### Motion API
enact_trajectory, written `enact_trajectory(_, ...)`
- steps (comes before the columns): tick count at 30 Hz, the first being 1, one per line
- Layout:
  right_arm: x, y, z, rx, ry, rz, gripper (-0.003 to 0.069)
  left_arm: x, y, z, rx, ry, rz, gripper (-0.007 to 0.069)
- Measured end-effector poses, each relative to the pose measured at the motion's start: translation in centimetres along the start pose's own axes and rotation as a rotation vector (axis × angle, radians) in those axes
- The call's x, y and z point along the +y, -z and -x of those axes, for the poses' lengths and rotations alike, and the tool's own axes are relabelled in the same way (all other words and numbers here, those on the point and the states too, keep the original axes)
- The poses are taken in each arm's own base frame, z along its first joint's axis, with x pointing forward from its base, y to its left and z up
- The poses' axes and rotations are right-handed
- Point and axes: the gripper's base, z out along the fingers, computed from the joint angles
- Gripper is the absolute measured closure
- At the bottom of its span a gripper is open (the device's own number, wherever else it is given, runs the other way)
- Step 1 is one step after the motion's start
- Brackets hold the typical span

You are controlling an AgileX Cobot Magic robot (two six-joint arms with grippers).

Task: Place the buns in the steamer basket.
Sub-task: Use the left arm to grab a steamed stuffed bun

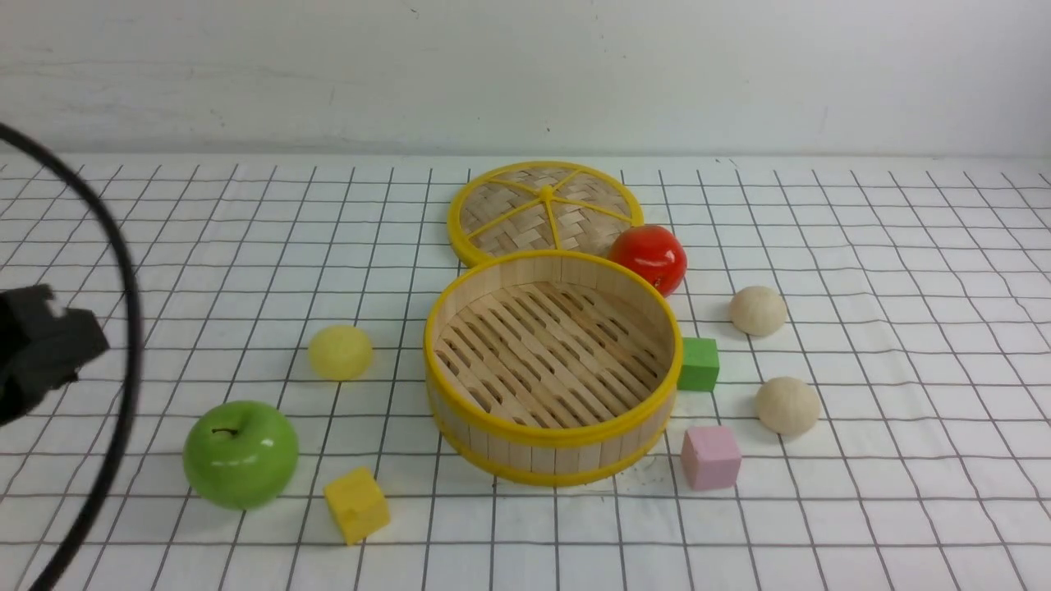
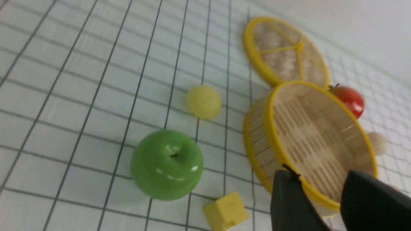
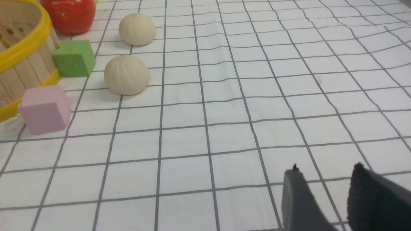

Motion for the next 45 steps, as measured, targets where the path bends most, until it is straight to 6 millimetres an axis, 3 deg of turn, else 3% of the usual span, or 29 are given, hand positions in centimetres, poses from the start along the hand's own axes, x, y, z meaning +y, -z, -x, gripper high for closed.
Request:
enact_trajectory(6,0.0,0.0,0.0,0.000,0.000,0.000,0.0419,-0.2,-6.6,1.5,0.149,0.053,0.064,0.0386)
enact_trajectory(13,0.0,0.0,0.0,0.000,0.000,0.000,0.0419,-3.6,-13.9,3.4,0.377,-0.159,0.057,0.0386)
enact_trajectory(18,0.0,0.0,0.0,0.000,0.000,0.000,0.0419,-5.2,-19.7,4.3,0.492,-0.280,0.149,0.0386)
enact_trajectory(26,0.0,0.0,0.0,0.000,0.000,0.000,0.0419,-4.6,-26.9,3.7,0.532,-0.250,0.302,0.0386)
enact_trajectory(35,0.0,0.0,0.0,0.000,0.000,0.000,0.0419,-2.7,-31.5,1.3,0.547,-0.284,0.332,0.0386)
enact_trajectory(45,0.0,0.0,0.0,0.000,0.000,0.000,0.0419,-2.0,-32.9,0.4,0.550,-0.311,0.345,0.0389)
